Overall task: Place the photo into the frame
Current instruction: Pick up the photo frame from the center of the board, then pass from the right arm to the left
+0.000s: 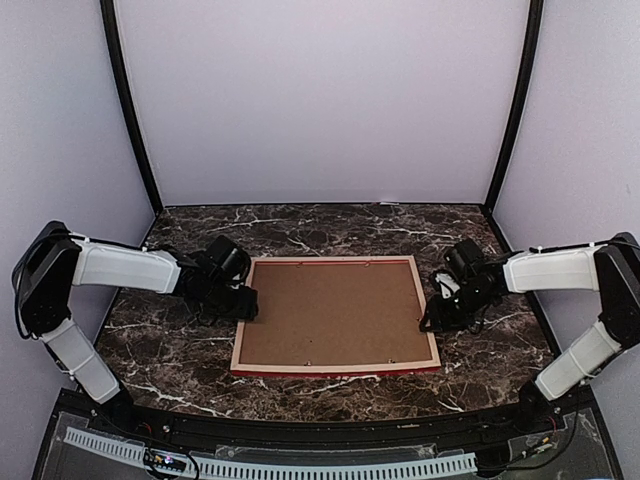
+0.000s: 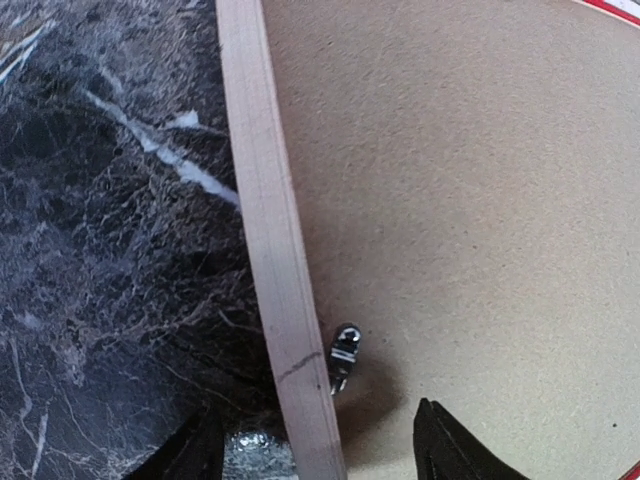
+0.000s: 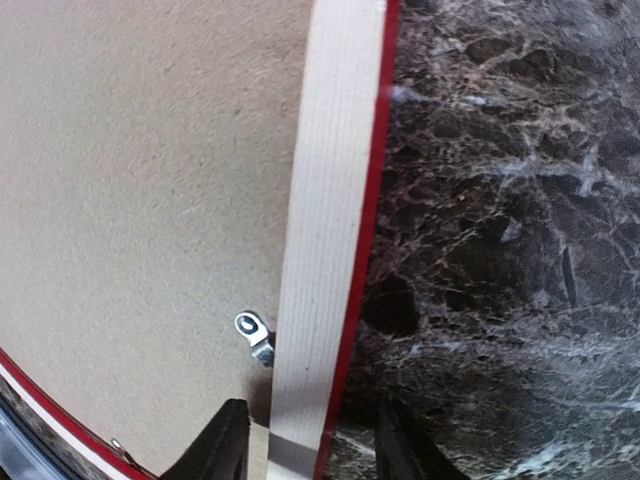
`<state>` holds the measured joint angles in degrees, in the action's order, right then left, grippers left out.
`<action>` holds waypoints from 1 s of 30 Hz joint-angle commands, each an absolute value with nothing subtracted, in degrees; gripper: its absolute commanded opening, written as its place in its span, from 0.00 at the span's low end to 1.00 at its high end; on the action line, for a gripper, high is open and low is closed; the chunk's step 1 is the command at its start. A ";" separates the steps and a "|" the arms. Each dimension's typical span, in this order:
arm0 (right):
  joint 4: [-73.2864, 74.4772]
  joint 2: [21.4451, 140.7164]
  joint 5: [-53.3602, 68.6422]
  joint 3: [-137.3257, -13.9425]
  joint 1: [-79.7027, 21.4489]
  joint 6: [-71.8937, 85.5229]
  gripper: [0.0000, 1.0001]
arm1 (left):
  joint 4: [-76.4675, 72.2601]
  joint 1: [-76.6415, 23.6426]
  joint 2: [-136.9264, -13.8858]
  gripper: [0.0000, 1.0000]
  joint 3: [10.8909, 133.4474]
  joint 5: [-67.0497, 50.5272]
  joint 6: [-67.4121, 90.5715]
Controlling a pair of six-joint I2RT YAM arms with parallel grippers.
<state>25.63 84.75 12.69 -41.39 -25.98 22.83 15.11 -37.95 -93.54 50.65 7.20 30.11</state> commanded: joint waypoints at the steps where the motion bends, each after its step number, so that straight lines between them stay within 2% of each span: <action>1: 24.74 87.08 11.51 -40.04 -26.89 24.69 0.39 | 15.25 -38.37 -88.22 0.72 51.84 3.88 26.32; 7: 23.65 91.80 9.48 -45.54 -26.74 23.74 0.22 | 6.53 -39.27 -79.96 0.85 46.77 -4.30 22.92; 13: 24.88 98.37 11.41 -55.66 -26.12 21.19 0.10 | 0.59 -47.06 -79.33 0.84 47.55 -6.47 16.36; 16: 27.55 99.02 12.45 -60.08 -26.02 20.07 0.01 | 0.73 -51.46 -81.67 0.84 50.94 -3.91 12.23; 30: 38.89 95.15 22.99 -69.43 -25.14 18.30 0.00 | 8.35 -72.22 -99.51 0.88 66.35 22.48 -7.33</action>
